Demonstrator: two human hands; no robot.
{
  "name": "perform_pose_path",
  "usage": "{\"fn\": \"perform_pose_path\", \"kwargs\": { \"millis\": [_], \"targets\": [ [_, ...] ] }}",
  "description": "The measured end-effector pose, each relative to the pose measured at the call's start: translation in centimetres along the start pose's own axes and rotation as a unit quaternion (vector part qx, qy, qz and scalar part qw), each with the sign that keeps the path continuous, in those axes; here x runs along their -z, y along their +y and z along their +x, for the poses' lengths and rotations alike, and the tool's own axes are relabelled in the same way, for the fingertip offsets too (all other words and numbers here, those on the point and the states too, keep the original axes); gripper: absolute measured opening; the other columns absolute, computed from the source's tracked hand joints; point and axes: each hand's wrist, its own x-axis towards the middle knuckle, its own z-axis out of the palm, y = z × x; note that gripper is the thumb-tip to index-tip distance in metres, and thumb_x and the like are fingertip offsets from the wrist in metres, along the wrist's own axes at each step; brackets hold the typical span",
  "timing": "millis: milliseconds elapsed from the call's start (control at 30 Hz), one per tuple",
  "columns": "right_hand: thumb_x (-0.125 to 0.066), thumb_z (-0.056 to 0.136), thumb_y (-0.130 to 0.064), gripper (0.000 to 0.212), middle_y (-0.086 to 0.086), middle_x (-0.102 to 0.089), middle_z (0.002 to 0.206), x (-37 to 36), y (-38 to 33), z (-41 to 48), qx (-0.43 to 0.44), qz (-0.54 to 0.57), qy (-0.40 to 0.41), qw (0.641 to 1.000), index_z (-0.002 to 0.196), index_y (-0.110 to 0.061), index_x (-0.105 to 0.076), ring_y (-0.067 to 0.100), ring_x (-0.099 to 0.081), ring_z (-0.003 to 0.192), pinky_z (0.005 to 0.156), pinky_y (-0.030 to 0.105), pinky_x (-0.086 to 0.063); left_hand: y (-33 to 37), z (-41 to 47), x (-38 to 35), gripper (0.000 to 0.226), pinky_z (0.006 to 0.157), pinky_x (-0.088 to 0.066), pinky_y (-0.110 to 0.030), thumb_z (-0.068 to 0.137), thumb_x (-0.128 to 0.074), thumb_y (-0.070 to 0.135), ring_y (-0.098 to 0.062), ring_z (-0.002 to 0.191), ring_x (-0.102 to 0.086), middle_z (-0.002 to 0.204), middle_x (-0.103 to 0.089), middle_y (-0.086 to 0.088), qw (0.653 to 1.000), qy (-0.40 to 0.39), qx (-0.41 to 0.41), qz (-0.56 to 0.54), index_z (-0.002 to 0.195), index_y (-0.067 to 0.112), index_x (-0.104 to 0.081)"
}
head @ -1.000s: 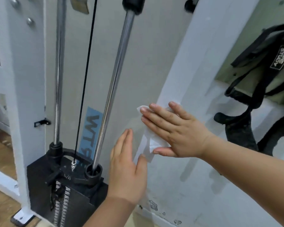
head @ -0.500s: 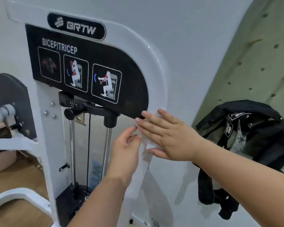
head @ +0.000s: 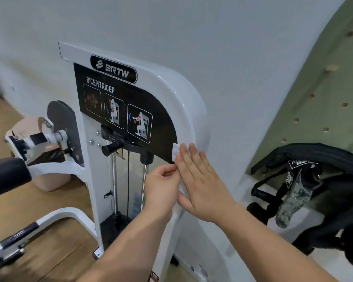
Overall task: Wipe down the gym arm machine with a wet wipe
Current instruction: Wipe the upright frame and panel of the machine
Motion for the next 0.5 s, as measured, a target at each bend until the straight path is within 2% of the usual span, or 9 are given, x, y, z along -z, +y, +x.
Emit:
{"fn": "perform_pose_path", "kwargs": {
  "millis": [100,167,267,333,433,500],
  "targets": [
    [-0.049,0.099,-0.042,0.083,0.02,-0.004,0.171,-0.3,-1.1,0.3,-0.031,0.001,-0.021,0.999,0.161,0.001,-0.015,0.034,0.004,0.159,0.129,0.047,-0.002,0.3,1.1,0.3,0.012,0.065,-0.053,-0.022,0.094,-0.067,0.012,-0.008,0.07,-0.067,0.073,-0.072,0.001,0.999,-0.033,-0.001,0.029,0.087,0.014,-0.076],
    [-0.05,0.098,-0.042,0.086,0.019,0.0,0.171,-0.5,-1.8,0.5,-0.061,-0.006,-0.035,0.997,0.162,-0.002,-0.011,0.033,0.008,0.158,0.128,0.045,0.003,0.4,1.9,1.1,0.014,0.063,-0.051,-0.021,0.096,-0.065,0.017,-0.006,0.067,-0.063,0.078,-0.071,-0.006,0.998,-0.043,-0.001,0.047,0.087,0.013,-0.074],
    [-0.049,0.094,-0.042,0.087,0.018,0.003,0.171,-0.8,-3.2,0.9,-0.109,-0.035,-0.047,0.992,0.163,-0.004,-0.012,0.033,0.011,0.158,0.127,0.044,0.009,0.3,3.2,3.5,0.013,0.072,-0.053,-0.034,0.098,-0.061,0.016,-0.024,0.079,-0.065,0.091,-0.068,-0.017,0.995,-0.075,-0.018,0.069,0.088,0.012,-0.067],
    [-0.047,0.094,-0.045,0.085,0.018,0.002,0.171,-1.1,-4.6,1.6,-0.143,-0.053,-0.042,0.987,0.162,-0.005,-0.015,0.033,0.012,0.158,0.126,0.045,0.011,0.4,4.0,5.5,0.013,0.074,-0.052,-0.044,0.099,-0.056,0.013,-0.029,0.079,-0.06,0.09,-0.065,-0.021,0.991,-0.114,-0.027,0.066,0.09,0.009,-0.063],
    [-0.044,0.099,-0.048,0.077,0.015,-0.008,0.172,-1.9,-7.2,3.4,-0.186,-0.047,-0.02,0.981,0.161,-0.007,-0.023,0.033,0.009,0.158,0.127,0.047,0.009,1.5,5.7,9.3,0.015,0.065,-0.04,-0.039,0.101,-0.048,0.013,-0.02,0.068,-0.044,0.074,-0.052,-0.01,0.982,-0.165,-0.039,0.084,0.087,0.008,-0.053],
    [-0.044,0.102,-0.046,0.071,0.011,-0.018,0.171,-2.7,-9.0,5.2,-0.2,0.009,-0.009,0.98,0.16,-0.008,-0.029,0.03,0.001,0.159,0.129,0.046,-0.001,2.5,7.6,12.0,0.018,0.057,-0.035,-0.034,0.101,-0.046,0.011,-0.019,0.062,-0.038,0.069,-0.044,-0.003,0.974,-0.187,-0.063,0.11,0.083,0.011,-0.049]
  ]
}}
